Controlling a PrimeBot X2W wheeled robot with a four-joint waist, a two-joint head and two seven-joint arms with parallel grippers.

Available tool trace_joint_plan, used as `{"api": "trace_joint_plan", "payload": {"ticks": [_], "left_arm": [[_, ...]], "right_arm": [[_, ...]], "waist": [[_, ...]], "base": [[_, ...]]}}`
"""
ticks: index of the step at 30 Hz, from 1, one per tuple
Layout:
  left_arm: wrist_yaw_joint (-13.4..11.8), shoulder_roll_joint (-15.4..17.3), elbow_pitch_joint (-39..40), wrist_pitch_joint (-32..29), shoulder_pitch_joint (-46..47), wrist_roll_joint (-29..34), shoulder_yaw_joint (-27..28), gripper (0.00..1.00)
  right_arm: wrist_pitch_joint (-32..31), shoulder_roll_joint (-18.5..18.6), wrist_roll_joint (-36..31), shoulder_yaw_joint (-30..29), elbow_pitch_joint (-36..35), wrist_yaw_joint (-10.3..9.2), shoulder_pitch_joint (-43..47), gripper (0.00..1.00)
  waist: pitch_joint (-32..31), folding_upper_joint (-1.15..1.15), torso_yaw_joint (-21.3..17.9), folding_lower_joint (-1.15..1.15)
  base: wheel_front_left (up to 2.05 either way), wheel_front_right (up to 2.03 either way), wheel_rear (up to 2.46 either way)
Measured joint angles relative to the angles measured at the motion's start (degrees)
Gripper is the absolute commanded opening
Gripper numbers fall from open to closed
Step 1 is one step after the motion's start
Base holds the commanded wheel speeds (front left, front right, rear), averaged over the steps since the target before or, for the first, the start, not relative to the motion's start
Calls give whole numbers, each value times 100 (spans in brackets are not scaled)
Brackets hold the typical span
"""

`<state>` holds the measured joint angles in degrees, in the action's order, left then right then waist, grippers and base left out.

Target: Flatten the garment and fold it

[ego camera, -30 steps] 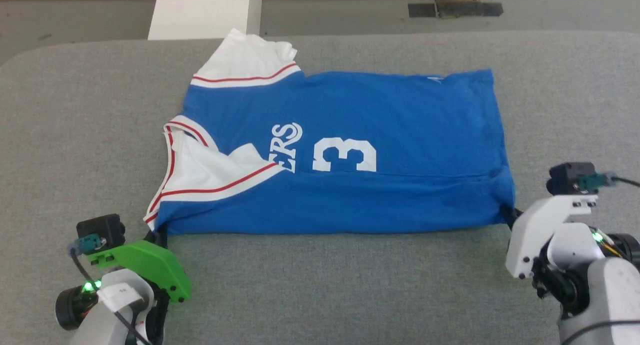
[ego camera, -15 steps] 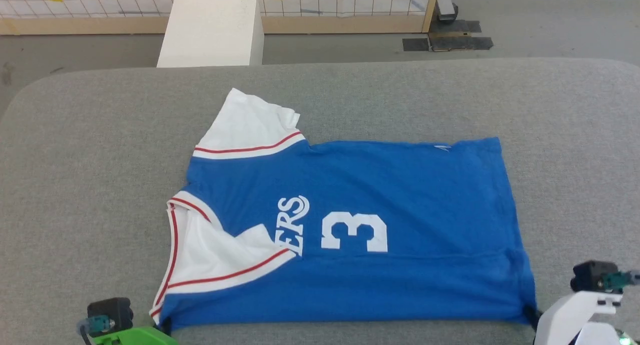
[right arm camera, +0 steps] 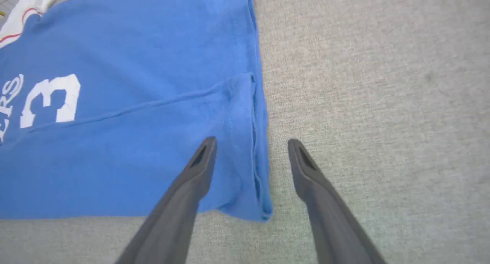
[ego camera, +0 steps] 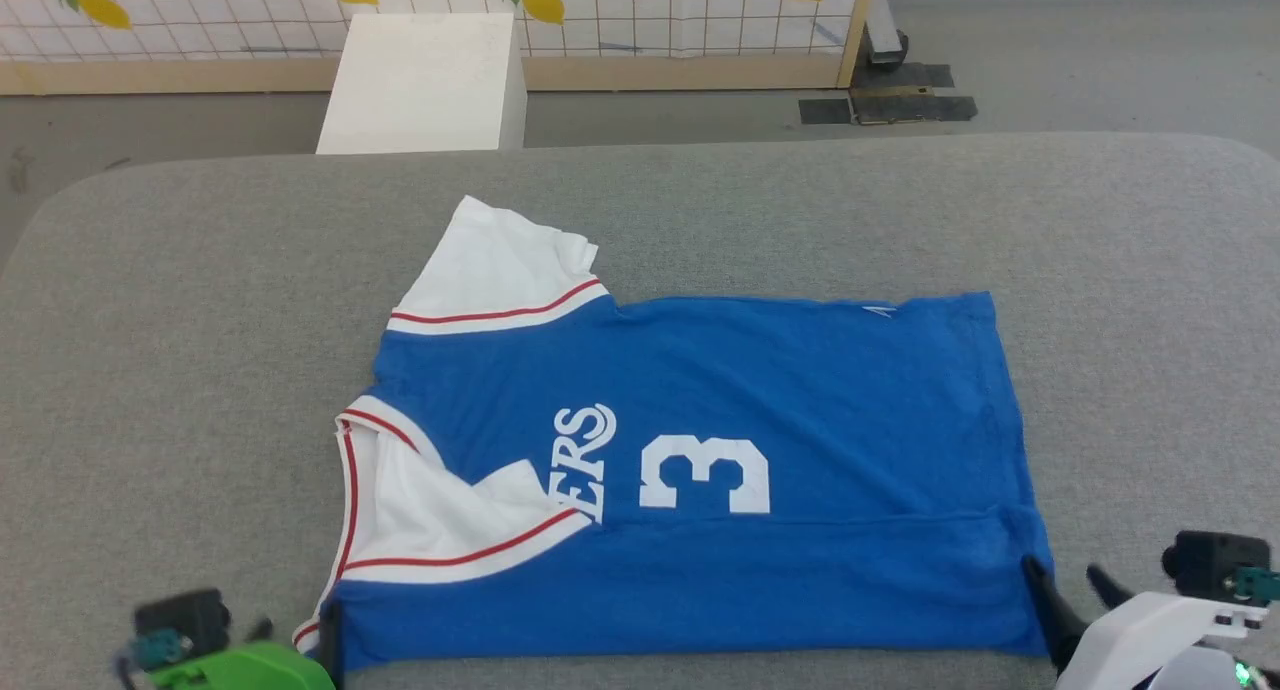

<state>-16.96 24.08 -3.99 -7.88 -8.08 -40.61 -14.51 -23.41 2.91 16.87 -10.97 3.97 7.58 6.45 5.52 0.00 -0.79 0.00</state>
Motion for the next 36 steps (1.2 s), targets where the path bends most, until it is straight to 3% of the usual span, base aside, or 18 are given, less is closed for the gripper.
{"api": "trace_joint_plan", "payload": {"ticks": [3,5,13,18,24,31,33,34,36], "left_arm": [[3,203,308,171,183,121,136,100],[136,383,510,425,580,326,224,100],[875,795,313,614,2571,695,118,100],[1280,984,-103,131,4038,784,-55,100],[1634,1161,-722,-849,5378,889,-326,100],[1508,1181,-1389,-2523,6391,565,-383,100],[1343,1171,-1494,-2910,6559,461,-354,100],[951,1173,-1606,-3408,6707,349,-269,100],[733,1202,-1639,-3704,6709,349,-270,100]], "right_arm": [[492,-2,-67,58,-313,0,4,100],[947,-1,-119,147,-552,0,-27,100],[2441,-4,-533,620,-918,0,-734,100],[3020,16,-677,772,-915,0,-1207,100],[3234,16,-728,1012,-860,0,-1647,100],[3350,11,-722,1174,-865,0,-1881,100],[3356,10,-697,1249,-851,0,-1904,100],[3409,5,-603,1354,-784,0,-1974,100],[3443,7,-558,1415,-739,0,-1988,100]], "waist": [[46,0,-34,0],[138,0,-61,0],[724,0,-181,0],[1249,0,-294,0],[1863,0,-498,1],[2488,0,-826,1],[2627,0,-923,1],[2819,0,-1106,1],[2906,0,-1219,1]], "base": [[0,0,0],[0,0,0],[0,0,0],[0,0,0],[0,0,0],[0,0,0],[0,0,0],[0,0,0],[0,0,0]]}}
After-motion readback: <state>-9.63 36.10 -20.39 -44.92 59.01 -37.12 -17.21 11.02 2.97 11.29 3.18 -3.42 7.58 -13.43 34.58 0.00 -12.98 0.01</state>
